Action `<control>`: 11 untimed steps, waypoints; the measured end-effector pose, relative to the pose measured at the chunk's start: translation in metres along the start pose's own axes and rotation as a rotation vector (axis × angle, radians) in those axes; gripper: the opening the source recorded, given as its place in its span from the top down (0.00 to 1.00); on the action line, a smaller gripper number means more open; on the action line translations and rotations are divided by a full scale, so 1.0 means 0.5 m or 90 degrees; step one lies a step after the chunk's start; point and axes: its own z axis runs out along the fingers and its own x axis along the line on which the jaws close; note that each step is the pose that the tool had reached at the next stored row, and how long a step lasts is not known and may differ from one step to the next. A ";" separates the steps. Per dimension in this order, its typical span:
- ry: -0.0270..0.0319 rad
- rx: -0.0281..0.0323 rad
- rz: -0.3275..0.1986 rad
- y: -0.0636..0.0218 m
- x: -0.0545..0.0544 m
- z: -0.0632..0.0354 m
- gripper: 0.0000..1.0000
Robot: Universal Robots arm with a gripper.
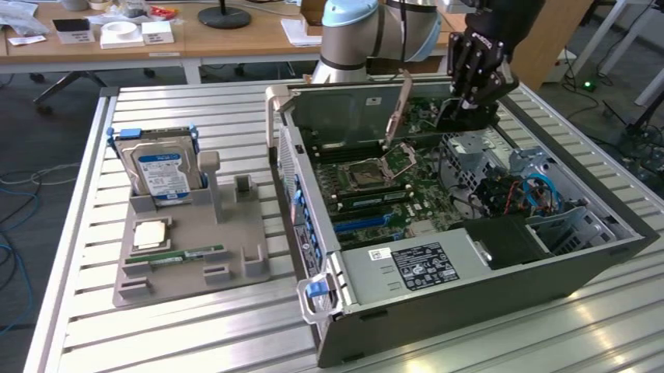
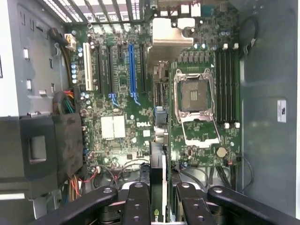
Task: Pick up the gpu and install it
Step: 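Insert the gpu into the slot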
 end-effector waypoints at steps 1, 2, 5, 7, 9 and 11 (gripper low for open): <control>-0.0001 0.0003 0.000 0.004 0.000 0.000 0.74; -0.0001 0.0006 0.000 0.008 0.001 0.000 0.74; -0.0002 0.0009 0.000 0.017 0.003 0.000 0.74; -0.0001 0.0010 0.000 0.022 0.006 0.000 0.74; -0.0001 0.0011 0.000 0.024 0.009 0.000 0.74; -0.0002 0.0011 0.000 0.025 0.011 0.003 0.74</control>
